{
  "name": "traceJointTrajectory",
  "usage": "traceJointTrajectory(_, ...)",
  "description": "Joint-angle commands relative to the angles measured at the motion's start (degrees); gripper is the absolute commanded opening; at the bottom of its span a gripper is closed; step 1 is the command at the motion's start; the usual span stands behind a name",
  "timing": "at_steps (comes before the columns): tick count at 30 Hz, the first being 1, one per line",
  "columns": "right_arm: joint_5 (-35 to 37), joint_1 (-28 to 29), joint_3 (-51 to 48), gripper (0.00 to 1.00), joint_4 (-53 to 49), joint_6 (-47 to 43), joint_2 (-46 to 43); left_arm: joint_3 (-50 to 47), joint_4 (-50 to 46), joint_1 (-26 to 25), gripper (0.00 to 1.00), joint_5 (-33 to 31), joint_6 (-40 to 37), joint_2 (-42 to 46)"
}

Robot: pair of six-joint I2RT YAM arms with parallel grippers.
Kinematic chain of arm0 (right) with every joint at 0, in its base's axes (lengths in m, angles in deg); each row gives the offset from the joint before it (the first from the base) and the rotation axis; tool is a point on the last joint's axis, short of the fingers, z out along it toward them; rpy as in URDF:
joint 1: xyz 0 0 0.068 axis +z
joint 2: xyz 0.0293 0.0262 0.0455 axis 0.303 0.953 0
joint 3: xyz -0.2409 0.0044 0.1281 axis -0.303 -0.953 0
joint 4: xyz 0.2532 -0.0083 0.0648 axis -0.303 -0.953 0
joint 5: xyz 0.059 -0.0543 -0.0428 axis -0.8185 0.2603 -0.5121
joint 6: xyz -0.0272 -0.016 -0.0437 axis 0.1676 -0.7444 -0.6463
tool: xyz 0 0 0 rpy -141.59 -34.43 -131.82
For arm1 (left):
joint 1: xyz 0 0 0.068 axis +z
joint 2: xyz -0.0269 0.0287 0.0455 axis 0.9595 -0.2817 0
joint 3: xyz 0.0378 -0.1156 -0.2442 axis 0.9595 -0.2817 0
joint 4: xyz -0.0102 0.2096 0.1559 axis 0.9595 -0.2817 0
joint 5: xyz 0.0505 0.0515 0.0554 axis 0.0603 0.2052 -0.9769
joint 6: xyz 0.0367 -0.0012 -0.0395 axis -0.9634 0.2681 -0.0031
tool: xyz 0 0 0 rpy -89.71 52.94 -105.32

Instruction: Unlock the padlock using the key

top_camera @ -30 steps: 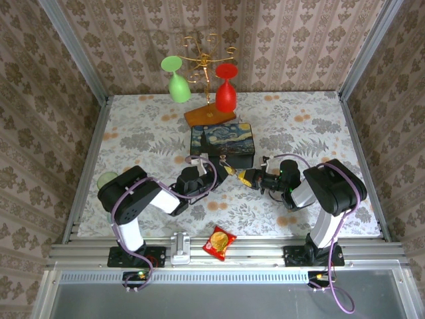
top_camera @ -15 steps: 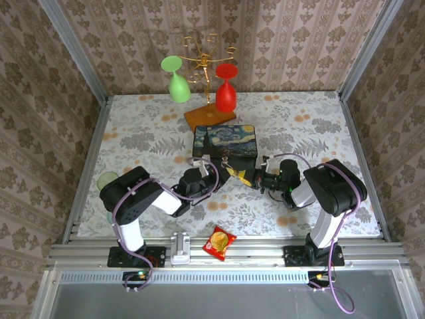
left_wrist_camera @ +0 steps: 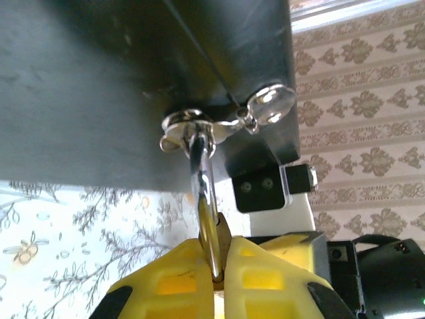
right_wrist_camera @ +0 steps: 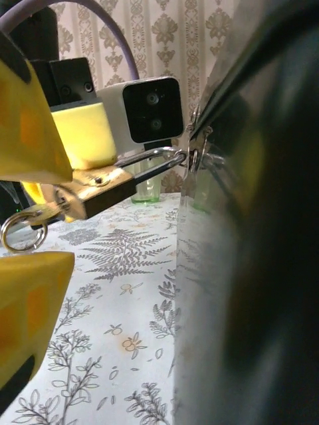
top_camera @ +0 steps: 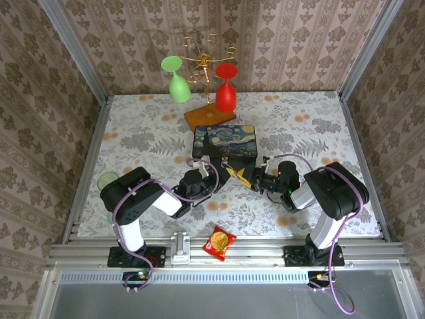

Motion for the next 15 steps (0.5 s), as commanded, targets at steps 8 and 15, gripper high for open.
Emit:
traceJointTrajectory(8,2.9,0.6,-1.7,0.43,1.2,-0.4,-6.0,-0.2,1.1,-1.2,0.0,2.6,-4.1,-2.1)
traceJointTrajectory(15,7.1,3.1,-1.7,0.46,-3.0,-0.2,-7.0,0.9,0.7,-3.3,0.0,1.7,-4.7,-3.6)
